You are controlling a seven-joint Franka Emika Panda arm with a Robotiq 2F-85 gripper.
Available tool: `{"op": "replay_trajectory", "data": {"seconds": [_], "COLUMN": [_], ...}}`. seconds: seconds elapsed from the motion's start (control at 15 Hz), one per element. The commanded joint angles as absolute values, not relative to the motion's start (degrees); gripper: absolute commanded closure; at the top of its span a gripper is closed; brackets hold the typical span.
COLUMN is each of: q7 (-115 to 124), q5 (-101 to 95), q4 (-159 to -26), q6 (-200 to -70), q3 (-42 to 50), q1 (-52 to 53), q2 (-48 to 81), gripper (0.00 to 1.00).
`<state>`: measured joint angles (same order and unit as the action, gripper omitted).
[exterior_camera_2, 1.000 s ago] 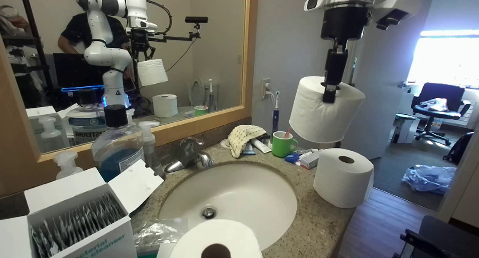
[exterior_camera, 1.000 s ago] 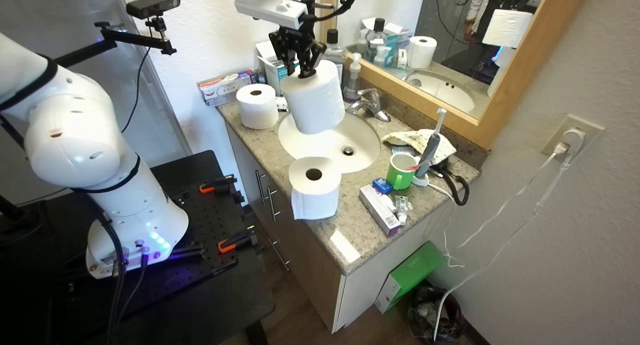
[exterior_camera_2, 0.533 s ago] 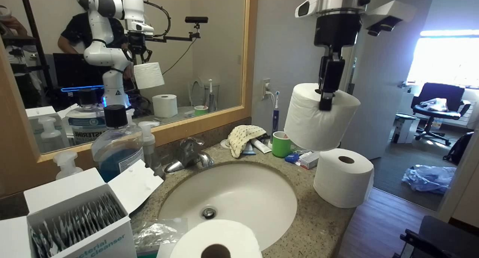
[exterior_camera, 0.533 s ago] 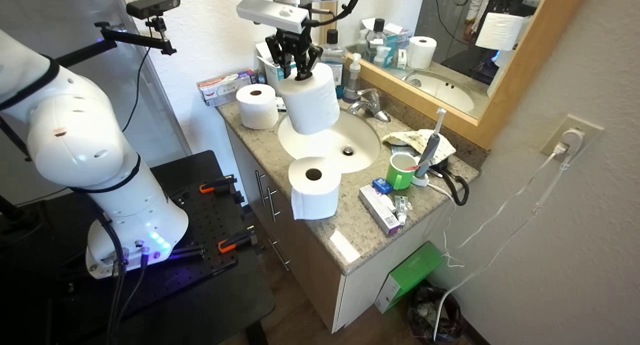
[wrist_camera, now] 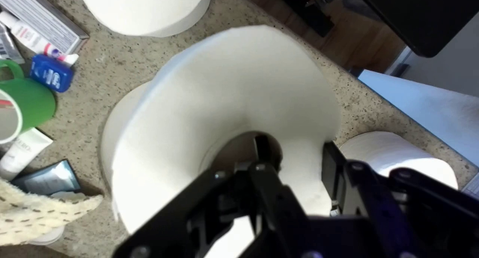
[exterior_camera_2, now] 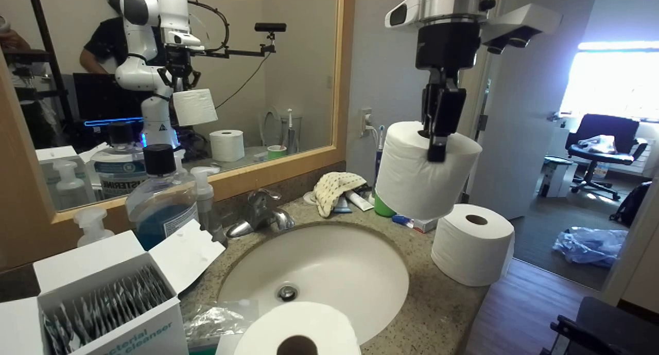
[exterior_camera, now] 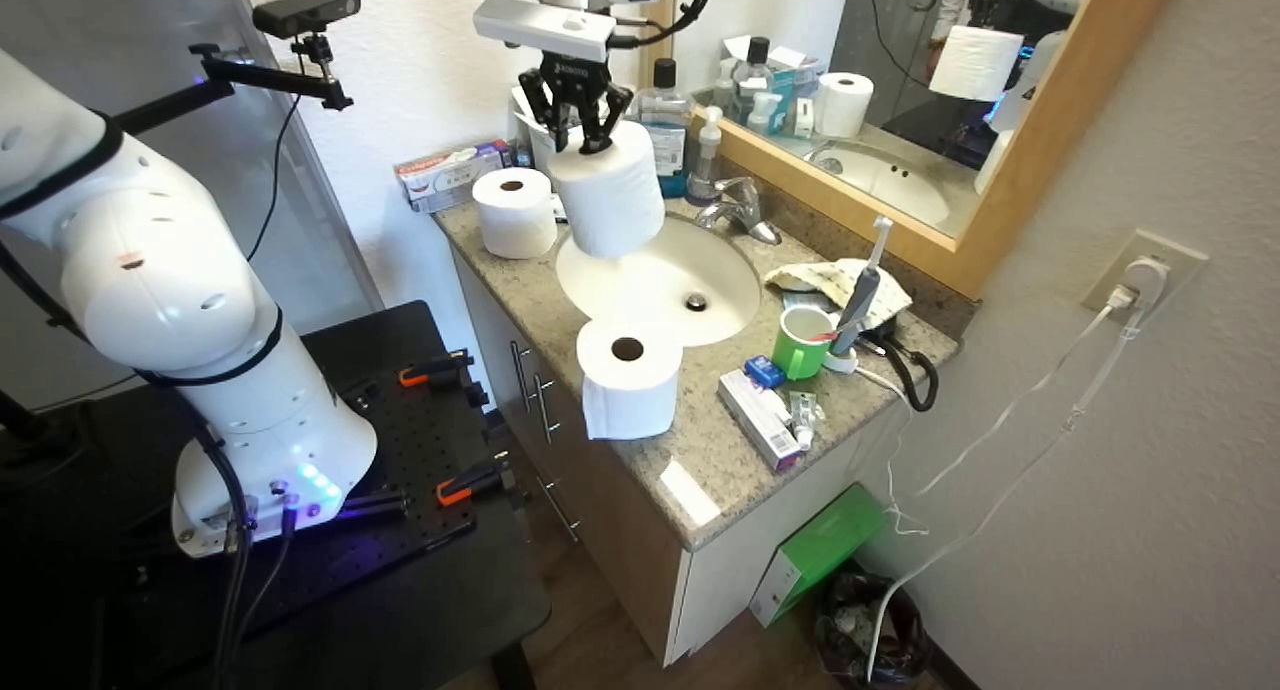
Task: Unassemble the stacked up rolls of tissue
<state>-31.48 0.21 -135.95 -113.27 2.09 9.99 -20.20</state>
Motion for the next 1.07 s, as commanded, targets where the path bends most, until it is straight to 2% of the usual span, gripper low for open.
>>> {"op": "replay_trajectory", "data": {"seconds": [0.0,1.0], "q7": [-34.97,-32.18], "q5": [2.26,9.66], "q4": [-133.01,-134.52], "q6": [-111.13,-115.12], "q3": [1.57,1.86], "q1": [10.65,5.81], "q2": [-16.96,-6.29], "gripper": [0.89,0.89]}}
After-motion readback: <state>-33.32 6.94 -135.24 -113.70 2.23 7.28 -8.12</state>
